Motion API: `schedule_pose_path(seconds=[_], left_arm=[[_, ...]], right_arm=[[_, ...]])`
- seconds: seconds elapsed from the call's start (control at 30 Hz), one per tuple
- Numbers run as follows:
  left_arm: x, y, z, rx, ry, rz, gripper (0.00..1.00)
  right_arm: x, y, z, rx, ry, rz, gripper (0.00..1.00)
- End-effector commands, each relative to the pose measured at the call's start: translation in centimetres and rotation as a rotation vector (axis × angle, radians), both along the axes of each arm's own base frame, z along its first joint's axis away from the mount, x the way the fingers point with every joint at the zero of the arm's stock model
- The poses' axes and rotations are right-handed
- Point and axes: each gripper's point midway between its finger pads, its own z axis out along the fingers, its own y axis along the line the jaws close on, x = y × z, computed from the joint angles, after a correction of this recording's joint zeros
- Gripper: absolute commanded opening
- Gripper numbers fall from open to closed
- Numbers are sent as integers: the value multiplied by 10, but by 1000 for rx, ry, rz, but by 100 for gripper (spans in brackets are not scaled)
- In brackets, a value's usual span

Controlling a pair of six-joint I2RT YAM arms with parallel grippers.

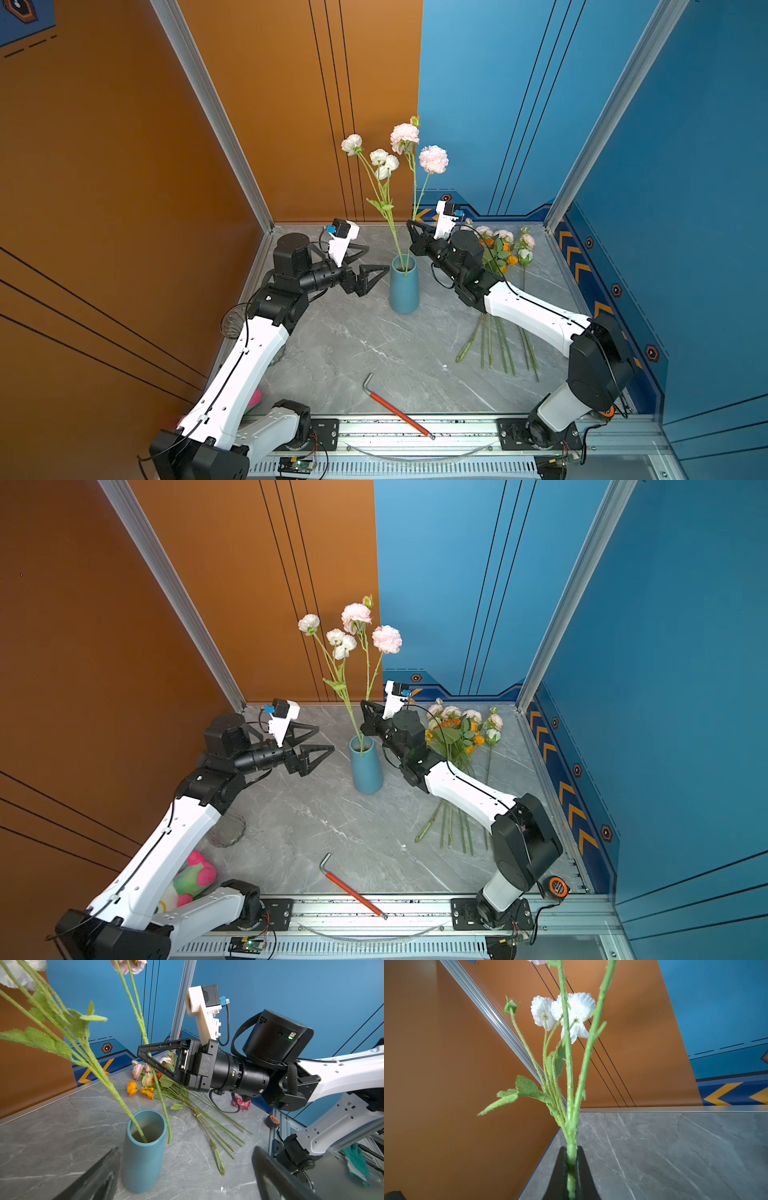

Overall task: Arrange the flowers into the vase
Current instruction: 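Carry the pink flower over the teal vase and lower its stem in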

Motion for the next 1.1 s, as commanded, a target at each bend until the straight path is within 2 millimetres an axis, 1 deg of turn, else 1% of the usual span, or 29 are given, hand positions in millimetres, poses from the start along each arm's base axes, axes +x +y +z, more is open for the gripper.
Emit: schedule_pose_path(seconds=[0.0,0.27,0.4,0.57,0.67,0.8,0.87,0.97,1.0,1.07], left_arm=[[-2,-3,0,-10,-3,-22,98],[-2,-5,-2,-10,2,-30,98],[-3,-5,-1,-11,0,-32,98],[-3,-5,-1,-11,2,-31,98],[-2,-6,-3,-10,7,-33,98],[-2,-6,-2,-13,11,-37,98],[-3,-6,-2,-14,9,-40,98],[-3,-6,-2,-14,9,-39,98],[-3,-6,-2,-14,9,-38,98],[-2,-7,-3,-13,12,-39,98]], right_arm=[[6,-10,3,-102,-28,-110,0],[6,-10,18,-99,-40,-127,0],[5,-15,24,-81,-42,-153,0],[12,-23,23,-72,-69,-218,0],[15,-19,25,-49,-73,-208,0],[16,-14,31,-70,-64,-200,0],[17,-14,29,-70,-66,-207,0],[22,-16,14,-90,-73,-233,0],[14,-5,10,-101,-96,-216,0],[5,0,-3,-129,-162,-244,0]])
